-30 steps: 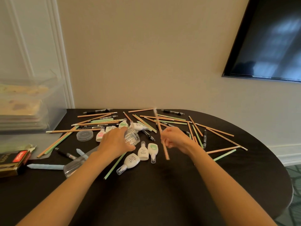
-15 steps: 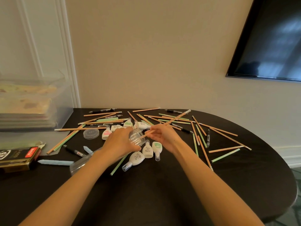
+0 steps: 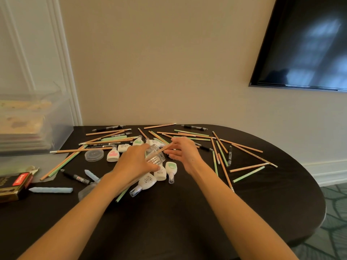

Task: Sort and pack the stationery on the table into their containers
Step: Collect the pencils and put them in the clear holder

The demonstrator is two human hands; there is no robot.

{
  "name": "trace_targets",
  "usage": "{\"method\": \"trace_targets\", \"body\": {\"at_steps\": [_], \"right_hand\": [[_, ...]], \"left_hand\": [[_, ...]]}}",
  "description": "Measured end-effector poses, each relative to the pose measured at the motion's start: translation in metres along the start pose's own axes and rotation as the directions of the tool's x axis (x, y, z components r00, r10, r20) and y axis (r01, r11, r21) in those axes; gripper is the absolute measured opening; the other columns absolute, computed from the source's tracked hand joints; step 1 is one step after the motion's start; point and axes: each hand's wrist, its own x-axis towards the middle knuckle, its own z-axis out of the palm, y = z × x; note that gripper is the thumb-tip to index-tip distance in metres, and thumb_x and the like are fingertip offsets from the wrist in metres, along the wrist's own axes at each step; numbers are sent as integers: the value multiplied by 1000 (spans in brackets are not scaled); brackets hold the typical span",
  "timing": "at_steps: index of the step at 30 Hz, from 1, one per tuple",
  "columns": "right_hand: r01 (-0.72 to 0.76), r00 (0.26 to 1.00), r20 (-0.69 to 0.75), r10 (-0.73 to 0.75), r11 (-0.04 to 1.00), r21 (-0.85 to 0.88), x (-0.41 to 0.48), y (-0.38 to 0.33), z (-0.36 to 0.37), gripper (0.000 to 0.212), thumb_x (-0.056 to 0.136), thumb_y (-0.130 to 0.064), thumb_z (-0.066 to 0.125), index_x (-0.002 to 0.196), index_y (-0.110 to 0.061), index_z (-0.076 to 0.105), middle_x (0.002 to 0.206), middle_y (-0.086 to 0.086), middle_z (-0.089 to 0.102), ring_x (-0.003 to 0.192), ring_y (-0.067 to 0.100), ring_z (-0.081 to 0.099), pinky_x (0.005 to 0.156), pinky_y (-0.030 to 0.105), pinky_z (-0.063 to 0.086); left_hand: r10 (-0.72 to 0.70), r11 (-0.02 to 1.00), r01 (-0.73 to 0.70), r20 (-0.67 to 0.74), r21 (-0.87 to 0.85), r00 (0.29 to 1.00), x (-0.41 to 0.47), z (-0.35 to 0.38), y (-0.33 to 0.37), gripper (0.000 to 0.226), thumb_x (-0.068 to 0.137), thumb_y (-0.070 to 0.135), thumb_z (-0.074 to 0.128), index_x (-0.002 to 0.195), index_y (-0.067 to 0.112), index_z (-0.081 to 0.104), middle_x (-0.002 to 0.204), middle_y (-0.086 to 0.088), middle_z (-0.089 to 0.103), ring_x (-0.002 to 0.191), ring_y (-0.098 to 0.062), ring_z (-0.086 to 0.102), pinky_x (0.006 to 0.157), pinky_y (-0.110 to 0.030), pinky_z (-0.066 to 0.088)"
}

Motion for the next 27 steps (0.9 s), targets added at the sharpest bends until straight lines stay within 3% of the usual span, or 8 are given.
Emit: {"method": "trace_targets", "body": {"at_steps": [6, 9, 10, 13, 15, 18, 22, 27], "right_hand": [[21, 993, 120, 19, 947, -321, -5, 5, -13, 20, 94, -21, 50, 106, -11, 63, 99, 1, 63, 90, 10, 58, 79, 24, 48], [58, 996, -45, -78, 937, -345, 2, 5, -40, 20, 95, -18, 48, 104, -10, 64, 97, 6, 66, 91, 15, 63, 78, 26, 52], [58, 982, -132, -136, 880, -472, 7, 6, -55, 21, 95, -18, 47, 105, -9, 63, 94, 7, 65, 89, 18, 63, 79, 30, 53], [-104, 936, -249, -248, 480, -871, 17, 13, -107, 24, 93, -22, 50, 106, -4, 60, 89, 7, 59, 83, 19, 59, 73, 30, 47], [-232, 926, -306, -220, 308, -923, 17, 18, -131, 28, 91, -24, 55, 112, -6, 57, 104, 10, 59, 94, 22, 60, 77, 31, 49], [-301, 930, -329, -162, 175, -938, 18, 26, -149, 37, 88, -30, 61, 117, -10, 55, 112, 10, 58, 100, 22, 59, 82, 32, 53], [-277, 952, -293, -89, 153, -948, 26, 32, -157, 32, 88, -28, 62, 113, -9, 56, 96, 5, 57, 94, 19, 60, 81, 30, 52], [-269, 947, -314, -64, 375, -887, 46, 23, -160, 22, 86, -24, 65, 99, -9, 54, 92, 6, 59, 82, 17, 63, 73, 26, 54]], "left_hand": [[25, 999, -25, -18, 46, 1000, 1, 8, 18, 70, 73, 41, 74, 133, 19, 45, 121, -3, 58, 106, -19, 55, 83, -30, 46], [30, 998, -29, -24, 47, 999, 4, 12, 27, 68, 73, 42, 73, 131, 18, 46, 118, -3, 59, 106, -19, 55, 83, -32, 47], [37, 998, -36, -24, 45, 999, 5, 13, 30, 69, 73, 42, 73, 132, 18, 45, 119, -3, 58, 107, -19, 55, 83, -31, 46], [74, 996, -73, -16, 60, 997, 12, 19, 43, 71, 74, 42, 72, 135, 20, 43, 123, -2, 57, 110, -18, 53, 83, -29, 44], [93, 994, -92, -9, 59, 996, 17, 23, 53, 71, 74, 42, 72, 135, 21, 42, 125, -1, 56, 112, -18, 52, 86, -29, 45], [117, 991, -118, 18, 70, 993, 25, 31, 67, 76, 75, 43, 72, 139, 20, 37, 130, -2, 53, 117, -19, 50, 93, -33, 46], [135, 987, -137, 32, 84, 990, 36, 40, 84, 76, 75, 43, 72, 138, 20, 38, 129, -2, 53, 116, -18, 50, 92, -32, 46], [145, 984, -148, 34, 103, 989, 52, 45, 91, 75, 73, 43, 73, 136, 20, 40, 126, -1, 55, 112, -17, 52, 91, -32, 48]]}}
